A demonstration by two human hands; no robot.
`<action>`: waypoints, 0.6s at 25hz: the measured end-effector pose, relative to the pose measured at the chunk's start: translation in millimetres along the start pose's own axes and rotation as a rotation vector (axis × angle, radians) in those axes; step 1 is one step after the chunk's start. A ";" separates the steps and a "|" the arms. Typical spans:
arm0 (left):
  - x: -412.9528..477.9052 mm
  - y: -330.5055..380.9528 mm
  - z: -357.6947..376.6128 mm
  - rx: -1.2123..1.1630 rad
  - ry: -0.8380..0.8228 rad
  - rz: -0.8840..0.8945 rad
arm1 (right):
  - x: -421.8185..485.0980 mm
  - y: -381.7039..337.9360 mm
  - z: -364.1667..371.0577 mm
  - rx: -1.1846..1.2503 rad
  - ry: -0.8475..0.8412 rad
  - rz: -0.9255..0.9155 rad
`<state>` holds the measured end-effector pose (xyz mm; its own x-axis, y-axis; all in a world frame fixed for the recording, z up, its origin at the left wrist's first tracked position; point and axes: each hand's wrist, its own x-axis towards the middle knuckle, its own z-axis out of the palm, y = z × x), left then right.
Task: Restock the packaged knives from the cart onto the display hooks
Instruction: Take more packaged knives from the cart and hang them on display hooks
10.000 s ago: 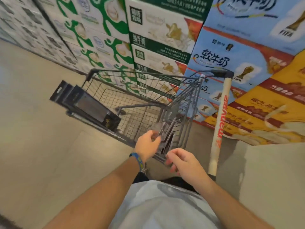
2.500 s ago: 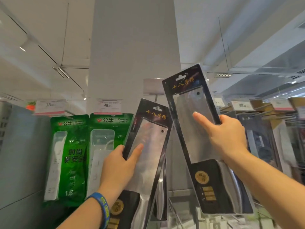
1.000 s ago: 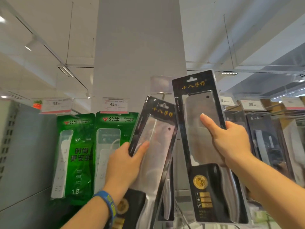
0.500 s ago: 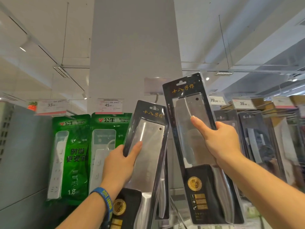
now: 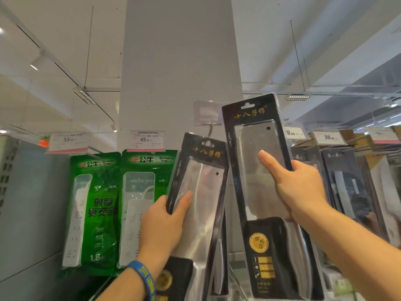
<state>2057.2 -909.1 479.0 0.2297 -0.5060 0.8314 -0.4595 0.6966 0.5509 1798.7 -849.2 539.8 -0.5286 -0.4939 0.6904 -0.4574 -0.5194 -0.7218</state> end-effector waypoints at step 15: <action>18.8 -12.7 23.1 0.117 -0.110 -0.150 | -9.0 4.9 8.8 0.005 0.001 -0.057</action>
<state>2047.5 -939.2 485.9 0.2112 -0.6563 0.7243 -0.5248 0.5490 0.6505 1807.5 -853.4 530.5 -0.5025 -0.4627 0.7303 -0.4830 -0.5504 -0.6811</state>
